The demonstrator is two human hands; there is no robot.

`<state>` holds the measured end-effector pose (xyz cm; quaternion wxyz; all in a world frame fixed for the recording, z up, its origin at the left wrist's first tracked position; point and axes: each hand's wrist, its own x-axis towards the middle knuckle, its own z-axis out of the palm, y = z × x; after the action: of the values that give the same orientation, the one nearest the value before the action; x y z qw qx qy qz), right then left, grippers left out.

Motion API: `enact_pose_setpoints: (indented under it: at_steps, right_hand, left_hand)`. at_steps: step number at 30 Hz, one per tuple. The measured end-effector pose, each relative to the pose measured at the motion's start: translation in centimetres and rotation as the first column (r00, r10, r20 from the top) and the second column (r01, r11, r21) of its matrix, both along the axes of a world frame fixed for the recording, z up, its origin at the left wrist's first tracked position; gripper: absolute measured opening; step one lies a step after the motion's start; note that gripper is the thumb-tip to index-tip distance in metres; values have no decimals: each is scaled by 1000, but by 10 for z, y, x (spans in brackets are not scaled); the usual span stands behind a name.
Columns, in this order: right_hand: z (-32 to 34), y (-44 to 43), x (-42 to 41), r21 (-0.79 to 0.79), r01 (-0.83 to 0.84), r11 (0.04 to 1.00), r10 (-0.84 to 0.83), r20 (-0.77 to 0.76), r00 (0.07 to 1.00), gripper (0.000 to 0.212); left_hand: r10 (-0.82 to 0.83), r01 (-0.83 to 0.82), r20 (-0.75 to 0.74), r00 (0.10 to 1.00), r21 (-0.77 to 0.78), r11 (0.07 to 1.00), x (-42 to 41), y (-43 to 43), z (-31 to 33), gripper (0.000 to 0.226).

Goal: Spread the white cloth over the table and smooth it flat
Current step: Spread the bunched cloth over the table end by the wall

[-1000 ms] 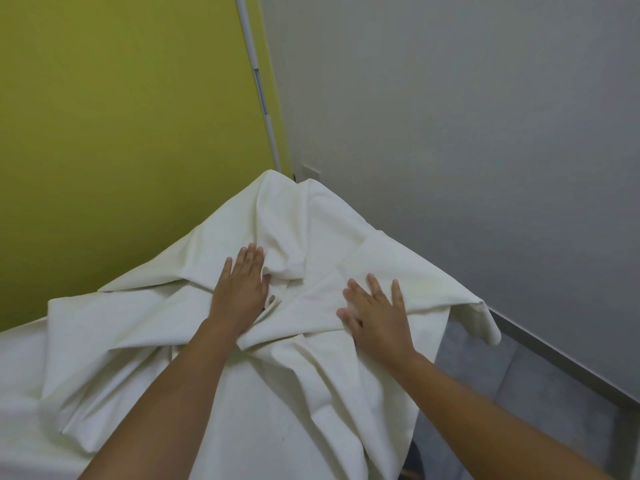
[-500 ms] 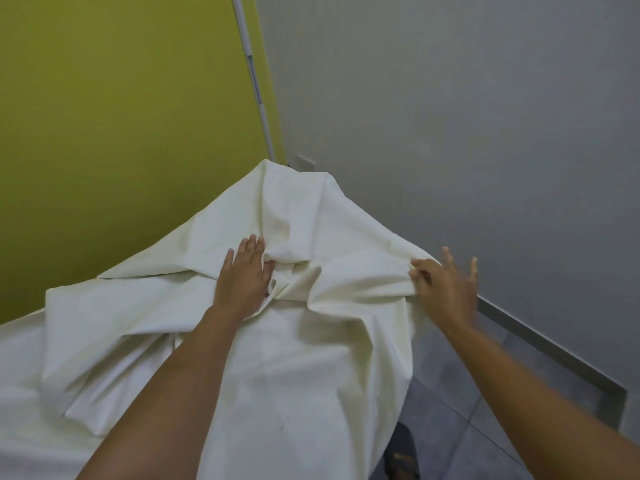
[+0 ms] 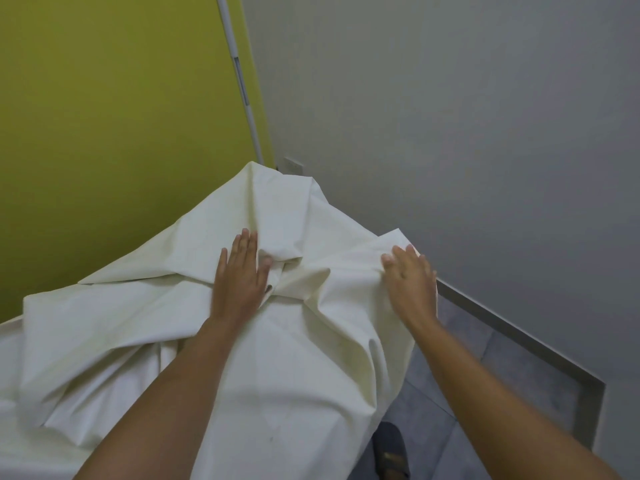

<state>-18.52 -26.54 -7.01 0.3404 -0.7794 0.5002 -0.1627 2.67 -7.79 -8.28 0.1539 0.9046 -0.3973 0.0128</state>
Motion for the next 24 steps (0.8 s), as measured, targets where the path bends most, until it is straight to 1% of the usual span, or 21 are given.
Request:
enact_pose_setpoints:
  at_steps: [2,3,4,6,8,9,11,14,18,20,21,22,24]
  right_hand:
    - [-7,1,7,-67,-31,997,19,-181,983,52]
    - [-10,-3,8,-92,-16,996,-6,-228,974,55]
    - [-12,-8,7,-112,15,994,-42,-243,969,54]
    - [-11,-21,4,-128,101,987,-126,-204,971,42]
    - [-10,-33,0,-142,163,976,-183,-141,973,27]
    - [-10,-37,-1,-152,182,971,-200,-114,973,24]
    - [-11,-44,-3,-145,240,960,-252,-69,965,25]
    - [-11,-63,-13,-96,378,921,-384,-58,922,28]
    - [-11,-82,-34,35,524,851,-523,-34,851,28]
    - [-11,-76,-36,76,533,843,-530,-52,846,30]
    - [-10,-68,-32,84,514,854,-512,-42,858,31]
    - [-8,-58,-25,84,477,875,-477,-15,879,33]
    - [-6,-36,-6,64,345,936,-349,54,936,33]
  left_hand:
    - [-60,62,29,998,-79,995,-13,-3,3,67]
    - [-91,95,41,995,-96,991,-19,-3,3,68]
    - [-114,118,46,992,-98,988,-26,-3,2,69]
    - [-130,132,42,991,-49,990,-33,-1,-5,70]
    - [-112,110,39,993,43,993,-36,2,-11,68]
    - [-104,100,49,993,78,992,-37,3,-13,66]
    - [-107,96,86,990,126,987,-36,4,-13,61]
    - [-129,104,162,978,152,983,-28,3,-13,55]
    - [-120,89,182,976,170,981,-20,3,-12,53]
    - [-112,80,170,979,185,979,-21,1,-13,53]
    - [-108,74,167,980,196,978,-22,0,-14,53]
    - [-103,68,169,980,204,977,-23,-2,-15,53]
    - [-98,62,168,981,209,976,-25,-5,-15,51]
